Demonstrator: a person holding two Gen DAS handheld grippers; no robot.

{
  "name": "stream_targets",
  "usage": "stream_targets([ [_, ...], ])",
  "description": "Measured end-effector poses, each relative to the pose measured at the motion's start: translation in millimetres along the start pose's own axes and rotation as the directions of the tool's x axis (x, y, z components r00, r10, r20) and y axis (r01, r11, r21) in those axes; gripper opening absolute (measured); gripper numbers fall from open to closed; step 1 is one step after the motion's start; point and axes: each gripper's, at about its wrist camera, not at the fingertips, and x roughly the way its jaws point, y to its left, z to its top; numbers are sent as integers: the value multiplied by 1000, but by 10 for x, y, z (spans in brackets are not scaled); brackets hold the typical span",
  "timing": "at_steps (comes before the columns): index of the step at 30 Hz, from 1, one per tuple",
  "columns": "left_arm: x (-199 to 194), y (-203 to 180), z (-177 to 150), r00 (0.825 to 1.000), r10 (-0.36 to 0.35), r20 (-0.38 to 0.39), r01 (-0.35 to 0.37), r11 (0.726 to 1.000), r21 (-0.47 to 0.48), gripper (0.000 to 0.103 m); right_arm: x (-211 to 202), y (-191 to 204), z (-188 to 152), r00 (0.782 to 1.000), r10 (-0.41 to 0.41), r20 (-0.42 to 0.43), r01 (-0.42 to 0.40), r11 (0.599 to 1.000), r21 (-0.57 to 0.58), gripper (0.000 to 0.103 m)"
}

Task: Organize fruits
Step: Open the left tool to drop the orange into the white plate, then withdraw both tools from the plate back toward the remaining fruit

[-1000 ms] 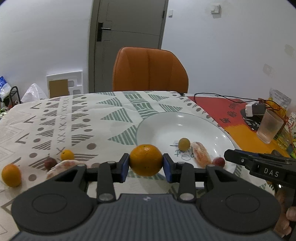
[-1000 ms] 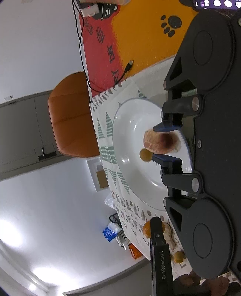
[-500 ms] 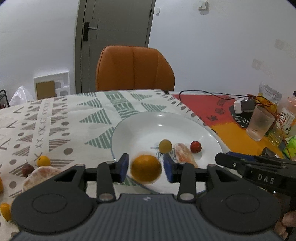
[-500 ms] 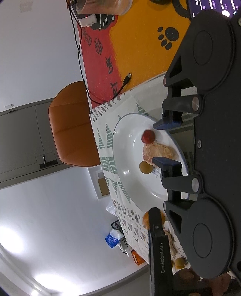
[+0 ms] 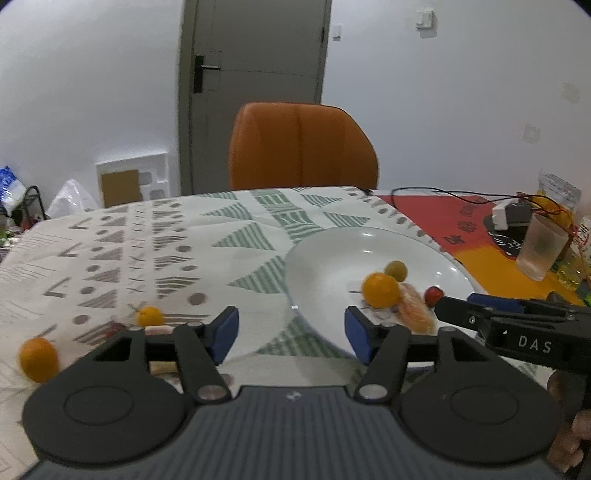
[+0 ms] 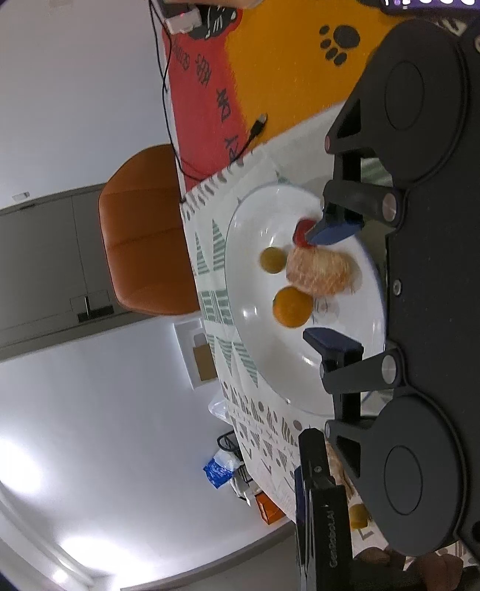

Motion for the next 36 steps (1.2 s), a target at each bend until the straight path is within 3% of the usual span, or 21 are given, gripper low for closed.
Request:
stream_targets([
  [3,-79,110,-9,1000,26,15,-26,1000,-18,77,7,110,2,1000,10,10,-9,1000,-24,64],
  [6,-154,221,-26,998,50,28,-49,998,-42,79,17,204,9,1000,18,13,-17,999,-35,73],
  [15,-380,575,-113,993,117,28,-114,988,-101,81,89,506,9,999,52,9,-51,997,-64,84],
  [23,-593,898,-215,982,183,35,-176,971,-160,81,141,799,-26,996,94,-5,-94,990,-104,87],
  [36,-808,1212,-384,971,238,36,-225,950,-215,81,218,1155,-39,987,157,-27,-159,978,-134,98],
])
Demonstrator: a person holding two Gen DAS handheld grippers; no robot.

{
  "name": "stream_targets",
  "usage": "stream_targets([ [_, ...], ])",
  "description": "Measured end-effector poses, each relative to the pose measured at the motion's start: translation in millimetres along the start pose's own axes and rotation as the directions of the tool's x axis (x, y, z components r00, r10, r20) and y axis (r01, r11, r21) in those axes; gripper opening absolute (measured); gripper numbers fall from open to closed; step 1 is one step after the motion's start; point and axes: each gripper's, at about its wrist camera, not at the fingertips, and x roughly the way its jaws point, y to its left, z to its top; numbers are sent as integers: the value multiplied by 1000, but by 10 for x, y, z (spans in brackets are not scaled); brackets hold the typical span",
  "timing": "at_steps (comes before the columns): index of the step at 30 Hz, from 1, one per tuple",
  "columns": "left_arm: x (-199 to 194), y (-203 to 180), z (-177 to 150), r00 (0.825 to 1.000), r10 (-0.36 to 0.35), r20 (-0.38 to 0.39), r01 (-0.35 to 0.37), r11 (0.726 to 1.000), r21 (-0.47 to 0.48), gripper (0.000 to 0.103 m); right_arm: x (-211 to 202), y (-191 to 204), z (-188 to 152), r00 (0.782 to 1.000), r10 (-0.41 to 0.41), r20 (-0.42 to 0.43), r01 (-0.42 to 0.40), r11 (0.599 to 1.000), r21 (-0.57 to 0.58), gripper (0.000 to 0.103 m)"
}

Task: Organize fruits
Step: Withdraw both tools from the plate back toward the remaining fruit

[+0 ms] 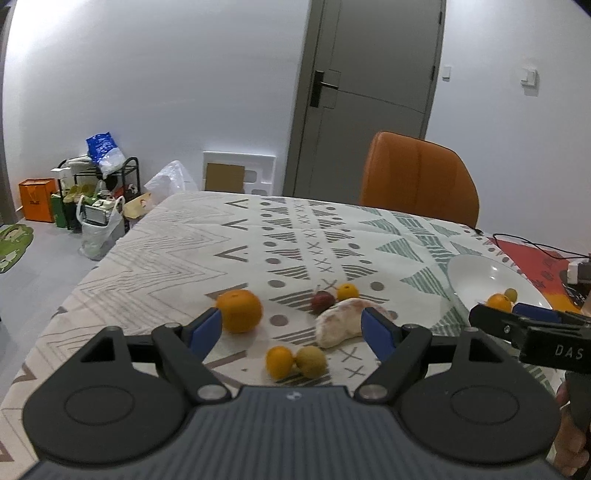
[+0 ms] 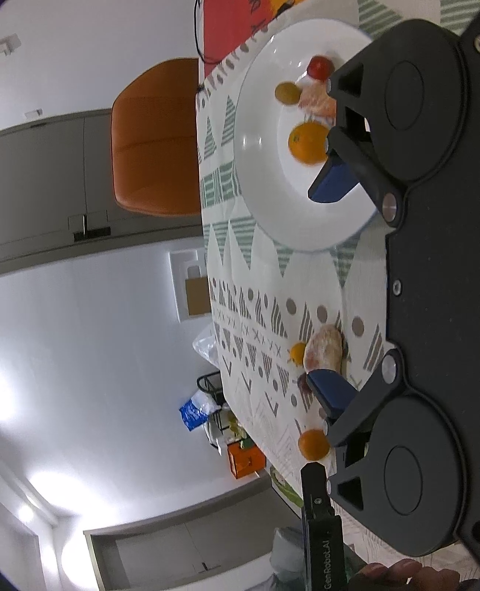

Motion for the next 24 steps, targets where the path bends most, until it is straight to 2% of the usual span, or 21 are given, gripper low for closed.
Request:
stream_targets([
  [14,46,311,-81,999,39,-8,-40,997,-59,78,172,280,-30,998,40,-49,-42,998,-46,100],
  [17,72,340,-102,999,42,-11,-43,997,-71,73,204,315,-30,998,39,-57,-42,998,-55,100],
  [24,154,377,-168,999,-6,-38,2,997,-81,58,288,387,-37,996,36,-80,-42,997,-72,100],
])
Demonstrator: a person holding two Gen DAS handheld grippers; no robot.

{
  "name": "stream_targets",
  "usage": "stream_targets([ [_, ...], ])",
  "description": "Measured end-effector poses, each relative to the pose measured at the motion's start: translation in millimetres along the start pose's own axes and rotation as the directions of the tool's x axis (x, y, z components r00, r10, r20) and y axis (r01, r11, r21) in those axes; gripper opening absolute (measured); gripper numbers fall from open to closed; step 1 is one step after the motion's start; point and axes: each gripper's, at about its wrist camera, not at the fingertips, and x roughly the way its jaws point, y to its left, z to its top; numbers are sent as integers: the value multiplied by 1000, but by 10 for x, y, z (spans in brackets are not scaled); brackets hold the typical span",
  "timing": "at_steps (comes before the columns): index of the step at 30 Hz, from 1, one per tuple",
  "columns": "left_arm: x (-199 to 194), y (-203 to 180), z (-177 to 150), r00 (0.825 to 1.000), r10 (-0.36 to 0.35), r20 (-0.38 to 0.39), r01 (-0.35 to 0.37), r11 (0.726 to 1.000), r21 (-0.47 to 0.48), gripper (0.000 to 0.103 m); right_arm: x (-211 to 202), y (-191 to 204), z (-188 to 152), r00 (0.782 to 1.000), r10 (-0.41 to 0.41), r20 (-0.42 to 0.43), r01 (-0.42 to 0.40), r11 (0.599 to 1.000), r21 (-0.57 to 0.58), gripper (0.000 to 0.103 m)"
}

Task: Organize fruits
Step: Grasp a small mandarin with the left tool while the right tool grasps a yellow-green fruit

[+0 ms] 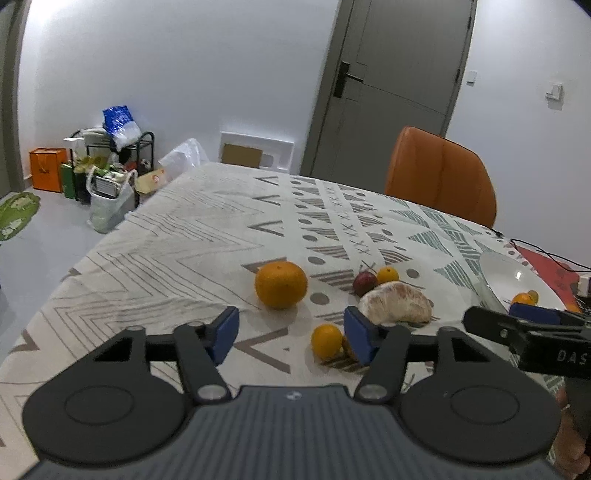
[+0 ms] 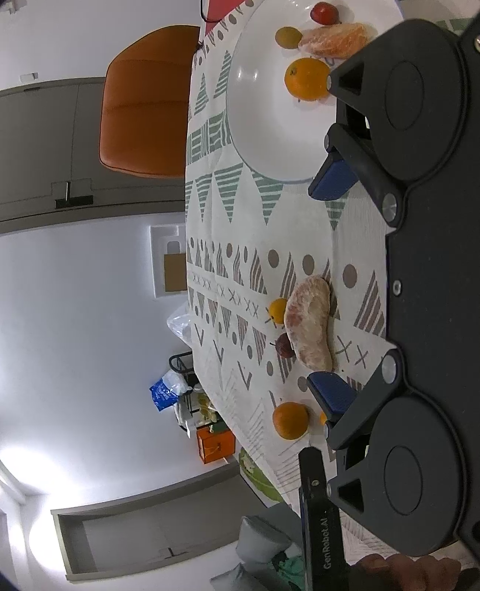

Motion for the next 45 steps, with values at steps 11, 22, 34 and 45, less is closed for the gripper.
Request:
stream_targets([
  [11,183,-57,-58,999,-45,-29,45,999,1,46,77,30,-11,999,-17,-28,16,1000,-21,100],
  [22,293,-82,-82,998,-47,-35,47,999,-5,39,146,-13,-14,999,-25,-44,24,1000,-18,100],
  [34,324,-14,-98,998,-43,-52,43,999,-4,21,271,68,12,998,-2,-56,0,999,-41,100],
  [45,235,145,-48,1000,-15,-27,14,1000,-18,21,362,272,16,996,47,-70,-52,996,-72,100],
])
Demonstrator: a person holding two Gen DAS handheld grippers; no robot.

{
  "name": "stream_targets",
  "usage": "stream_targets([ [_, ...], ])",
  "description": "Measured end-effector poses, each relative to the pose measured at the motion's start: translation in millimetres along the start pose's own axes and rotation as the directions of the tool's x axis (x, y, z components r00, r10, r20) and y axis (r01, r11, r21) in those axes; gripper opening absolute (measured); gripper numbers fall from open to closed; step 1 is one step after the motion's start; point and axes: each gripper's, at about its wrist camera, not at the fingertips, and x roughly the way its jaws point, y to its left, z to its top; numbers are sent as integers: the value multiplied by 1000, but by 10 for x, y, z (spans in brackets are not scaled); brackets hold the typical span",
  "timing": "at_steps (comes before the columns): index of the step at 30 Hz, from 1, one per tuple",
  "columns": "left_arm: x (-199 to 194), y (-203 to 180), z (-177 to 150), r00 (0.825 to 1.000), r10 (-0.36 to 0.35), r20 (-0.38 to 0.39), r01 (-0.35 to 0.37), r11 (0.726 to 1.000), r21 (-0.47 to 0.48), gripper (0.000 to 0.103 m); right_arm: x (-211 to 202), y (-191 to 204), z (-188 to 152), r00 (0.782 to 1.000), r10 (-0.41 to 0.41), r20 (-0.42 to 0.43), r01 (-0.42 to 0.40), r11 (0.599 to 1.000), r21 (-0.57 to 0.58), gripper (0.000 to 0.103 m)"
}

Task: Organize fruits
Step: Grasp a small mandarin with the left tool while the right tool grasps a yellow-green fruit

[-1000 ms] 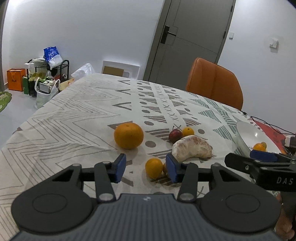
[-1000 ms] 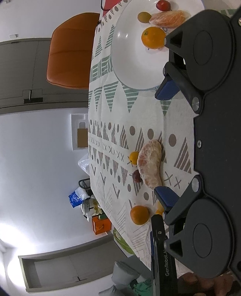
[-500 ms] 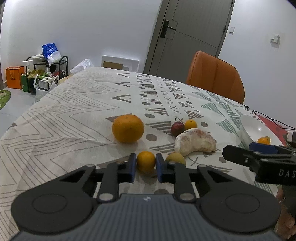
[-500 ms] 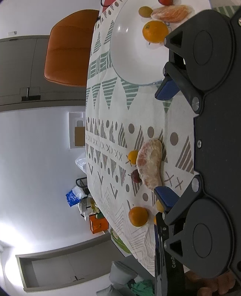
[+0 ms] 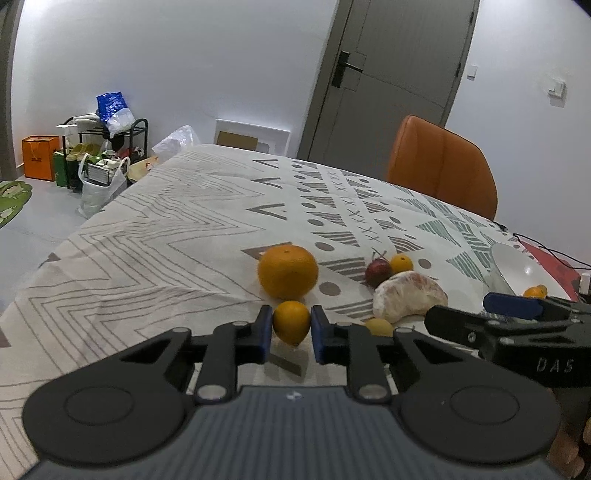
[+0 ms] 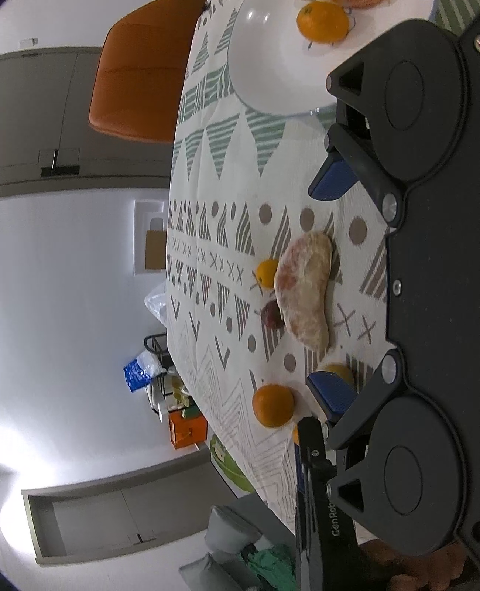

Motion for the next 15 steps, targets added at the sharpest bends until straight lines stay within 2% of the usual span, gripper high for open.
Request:
stream_targets([
  [4,-54,74,10,1000,14,10,-14,1000,-14,21,26,64,6,1000,31,-3,-31,999,-6,95],
  [8,-119,154,25,999,32,22,-31,999,-22,21,68,147,11,997,72,-13,-72,997,-7,85],
  [15,-232,307,50,997,68,41,-66,997,-48,21,213,334,2,988,148,-42,-148,989,-17,77],
])
